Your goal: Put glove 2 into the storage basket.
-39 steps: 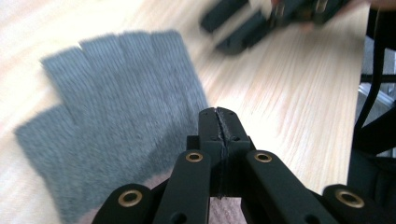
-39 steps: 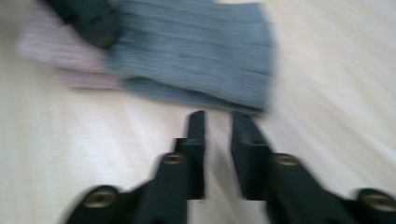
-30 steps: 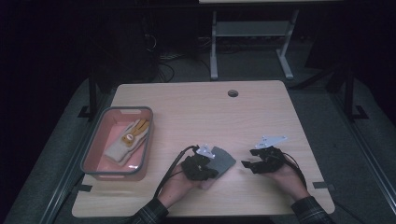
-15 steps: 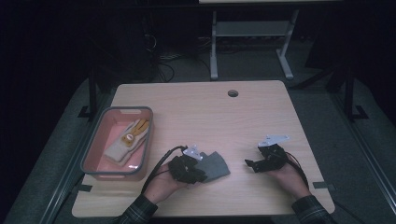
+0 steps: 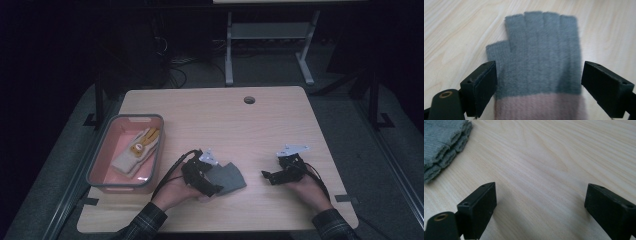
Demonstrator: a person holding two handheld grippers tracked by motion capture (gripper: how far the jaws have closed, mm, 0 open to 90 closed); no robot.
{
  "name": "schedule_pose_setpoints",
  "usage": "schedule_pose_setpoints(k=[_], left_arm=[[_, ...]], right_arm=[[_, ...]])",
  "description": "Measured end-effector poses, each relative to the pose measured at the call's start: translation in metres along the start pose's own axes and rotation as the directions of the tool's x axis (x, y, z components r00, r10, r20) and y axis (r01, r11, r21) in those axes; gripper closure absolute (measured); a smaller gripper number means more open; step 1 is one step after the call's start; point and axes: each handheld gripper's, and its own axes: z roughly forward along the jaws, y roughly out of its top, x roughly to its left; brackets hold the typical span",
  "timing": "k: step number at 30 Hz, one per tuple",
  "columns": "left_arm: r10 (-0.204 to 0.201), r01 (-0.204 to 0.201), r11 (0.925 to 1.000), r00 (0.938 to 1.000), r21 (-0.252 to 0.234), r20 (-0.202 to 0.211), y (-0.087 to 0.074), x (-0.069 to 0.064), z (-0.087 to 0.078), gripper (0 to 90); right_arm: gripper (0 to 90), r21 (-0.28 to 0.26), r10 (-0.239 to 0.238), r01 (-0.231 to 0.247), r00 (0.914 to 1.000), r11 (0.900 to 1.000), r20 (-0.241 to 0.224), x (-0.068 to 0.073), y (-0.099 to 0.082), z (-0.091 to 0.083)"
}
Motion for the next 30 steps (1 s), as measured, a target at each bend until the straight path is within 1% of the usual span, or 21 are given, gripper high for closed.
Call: schedule_pose_setpoints(k=[1,2,6,9,10,11,12,15,16,18,22,23,24,25,27,28,29,30], left_arm=[[0.008,-0.008,0.9999,0.9999,0.01,-0.006,-0.001,0.001,0.002,12.4],[-0.002,0.003,0.9999,1.0,0.011,-0.005,-0.002,0.001,0.005,12.3],[0.002,-0.002,0.9998,1.0,0.019,-0.003,-0.005,0.002,0.01,12.0],[-0.007,0.007,0.9998,0.9998,0.016,0.016,-0.007,0.002,0.013,12.0],[0.002,-0.003,0.9998,0.9997,0.02,0.024,-0.008,0.003,0.013,11.9],[0.002,-0.003,0.9998,0.9997,0.022,0.025,-0.008,0.003,0.014,11.8],[-0.007,0.007,0.9998,0.9996,0.018,0.026,-0.009,0.003,0.015,11.1],[-0.004,0.004,0.9998,0.9997,0.018,0.025,-0.009,0.003,0.016,11.2],[0.005,-0.006,0.9997,0.9997,0.025,0.023,-0.009,0.003,0.015,11.3],[0.01,-0.01,0.9996,0.9997,0.025,0.02,-0.009,0.001,0.016,12.5],[0.01,-0.01,0.9994,0.9999,0.034,0.013,-0.008,0.0,0.016,14.5],[0.01,-0.01,0.9992,0.9998,0.039,0.016,-0.008,-0.001,0.015,15.7],[0.005,-0.006,0.9994,0.9998,0.035,0.022,-0.007,-0.003,0.015,21.6],[0.017,-0.018,0.9989,0.9995,0.044,0.026,-0.007,-0.003,0.014,21.6],[0.03,-0.031,0.9984,0.9988,0.047,0.039,-0.006,-0.004,0.013,26.6],[0.028,-0.031,0.9986,0.9982,0.043,0.052,-0.007,-0.004,0.012,35.7],[0.034,-0.037,0.9985,0.9973,0.041,0.065,-0.007,-0.004,0.011,35.7],[0.02,-0.023,0.9994,0.996,0.026,0.087,-0.007,-0.005,0.011,42.1]], right_arm=[[10.2,-0.002,0.0,0.0,1.0,1.0,0.0,0.0,0.0,0.0],[10.2,-0.002,0.001,-0.001,1.0,1.0,0.0,0.0,0.0,0.0],[10.1,-0.004,0.001,-0.001,1.0,1.0,-0.001,0.0,0.0,0.0],[10.1,-0.006,0.001,-0.001,1.0,1.0,-0.001,0.0,0.0,0.0],[10.1,-0.006,0.001,-0.001,1.0,1.0,-0.001,0.0,0.0,0.0],[10.1,-0.006,0.001,-0.001,1.0,1.0,-0.001,0.0,-0.001,0.0],[10.1,-0.007,0.001,-0.001,1.0,1.0,-0.002,0.0,-0.001,0.0],[10.1,-0.007,0.001,-0.001,1.0,1.0,-0.001,0.0,-0.001,0.0],[10.1,-0.007,0.001,-0.001,1.0,1.0,-0.002,0.0,-0.001,0.001],[10.1,-0.008,0.001,-0.001,1.0,1.0,-0.001,0.0,-0.001,0.001],[10.1,-0.008,0.002,-0.002,1.0,1.0,-0.001,0.0,-0.001,0.001],[10.0,-0.007,0.001,-0.001,1.0,1.0,-0.001,0.0,-0.001,0.001],[10.0,-0.008,0.001,-0.001,1.0,1.0,-0.001,0.0,-0.001,0.001],[10.0,-0.008,0.001,-0.001,1.0,1.0,-0.001,0.0,-0.001,0.001],[10.0,-0.008,0.001,-0.001,1.0,1.0,-0.001,0.0,-0.001,0.001],[10.1,-0.009,0.0,0.0,1.0,1.0,-0.001,0.0,-0.001,0.001],[10.1,-0.009,0.0,0.0,1.0,1.0,-0.001,0.0,-0.001,0.001],[10.0,-0.009,0.0,0.0,1.0,1.0,-0.001,0.0,-0.001,0.001]])
